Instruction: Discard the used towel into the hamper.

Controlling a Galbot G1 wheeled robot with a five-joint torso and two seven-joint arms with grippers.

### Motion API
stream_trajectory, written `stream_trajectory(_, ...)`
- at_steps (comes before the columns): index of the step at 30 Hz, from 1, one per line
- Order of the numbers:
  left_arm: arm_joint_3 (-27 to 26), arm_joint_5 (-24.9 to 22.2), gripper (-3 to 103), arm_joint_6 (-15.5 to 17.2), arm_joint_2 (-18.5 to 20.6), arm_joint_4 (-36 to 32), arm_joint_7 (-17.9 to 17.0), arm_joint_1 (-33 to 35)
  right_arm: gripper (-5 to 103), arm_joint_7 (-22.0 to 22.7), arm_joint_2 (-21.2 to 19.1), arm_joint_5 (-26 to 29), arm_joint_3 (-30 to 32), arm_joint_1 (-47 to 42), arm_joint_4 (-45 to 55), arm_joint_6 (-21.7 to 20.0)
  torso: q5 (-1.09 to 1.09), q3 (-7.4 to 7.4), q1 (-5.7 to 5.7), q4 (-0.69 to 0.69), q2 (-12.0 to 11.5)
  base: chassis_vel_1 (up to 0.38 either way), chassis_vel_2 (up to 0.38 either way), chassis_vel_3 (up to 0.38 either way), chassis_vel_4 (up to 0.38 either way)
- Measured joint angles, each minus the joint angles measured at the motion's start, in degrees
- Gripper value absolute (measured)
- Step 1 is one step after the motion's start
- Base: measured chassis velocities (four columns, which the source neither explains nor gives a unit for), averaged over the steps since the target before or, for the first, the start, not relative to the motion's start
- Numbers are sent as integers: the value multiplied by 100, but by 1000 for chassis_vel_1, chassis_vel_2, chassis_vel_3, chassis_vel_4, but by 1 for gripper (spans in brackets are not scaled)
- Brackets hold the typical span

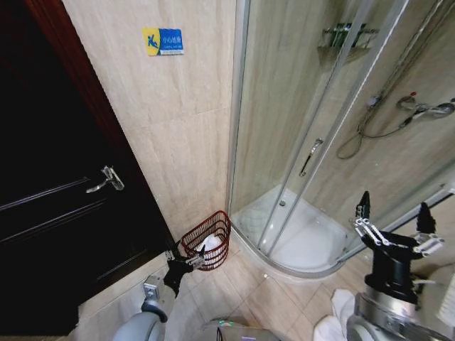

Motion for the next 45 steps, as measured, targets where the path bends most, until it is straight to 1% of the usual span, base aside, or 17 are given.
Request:
stream_trajectory(5,76,42,100,-101,-151,-113,-45,8,100,0,9,-3,-18,8,1,1,1,0,0,0,0,0,0,0,0)
stream_trajectory(9,85,124,100,-262,-208,-143,-130,9,100,0,16,-10,-33,13,-1,1,1,0,0,0,0,0,0,0,0)
stream_trajectory(10,41,176,100,-431,-236,-140,-213,-7,100,0,10,-13,-31,6,-6,3,1,0,0,0,0,0,0,0,0)
stream_trajectory(14,22,119,100,-532,-310,-145,-307,-37,100,-2,6,-19,-22,1,-15,4,1,0,0,0,0,0,0,0,0)
stream_trajectory(16,22,114,100,-543,-318,-145,-310,-39,100,-2,7,-20,-23,1,-16,4,1,0,0,0,0,0,0,0,0)
stream_trajectory(17,29,106,103,-572,-338,-146,-314,-39,100,-5,13,-28,-27,-1,-19,6,1,0,0,0,0,0,0,0,0)
stream_trajectory(18,34,111,103,-573,-342,-147,-314,-36,100,-5,15,-29,-27,-1,-21,6,1,0,0,0,0,0,0,0,0)
stream_trajectory(21,42,125,100,-574,-342,-147,-307,-27,100,-6,15,-29,-24,2,-21,8,1,0,0,0,0,0,0,0,0)
stream_trajectory(27,44,129,99,-571,-342,-147,-300,-25,100,7,-6,-16,21,-8,3,9,1,0,0,0,0,0,0,0,0)
stream_trajectory(31,45,129,99,-567,-341,-148,-296,-24,100,45,-75,80,222,-30,86,11,1,0,0,0,0,0,0,0,0)
stream_trajectory(33,46,129,99,-564,-341,-149,-295,-24,100,46,-195,335,635,-30,129,-18,1,0,0,0,0,0,0,0,0)
stream_trajectory(34,46,129,99,-564,-341,-149,-295,-24,100,46,-195,335,635,-30,129,-18,1,0,0,0,0,0,0,0,0)
stream_trajectory(37,46,129,99,-562,-341,-150,-293,-24,100,29,-342,694,1135,-46,132,-69,2,0,0,0,0,0,0,0,0)
stream_trajectory(38,46,129,99,-562,-341,-150,-293,-24,100,29,-342,694,1135,-46,132,-69,2,0,0,0,0,0,0,0,0)
stream_trajectory(39,46,129,99,-562,-341,-151,-292,-24,100,15,-376,827,1328,-110,136,-68,2,0,0,0,0,0,0,0,0)
stream_trajectory(42,46,129,99,-560,-340,-152,-291,-24,100,-14,-368,873,1341,-233,138,-31,2,0,0,0,0,0,0,0,0)
stream_trajectory(45,45,129,99,-559,-340,-152,-289,-23,100,19,-367,682,1208,-312,138,-59,1,0,0,0,0,0,0,0,0)
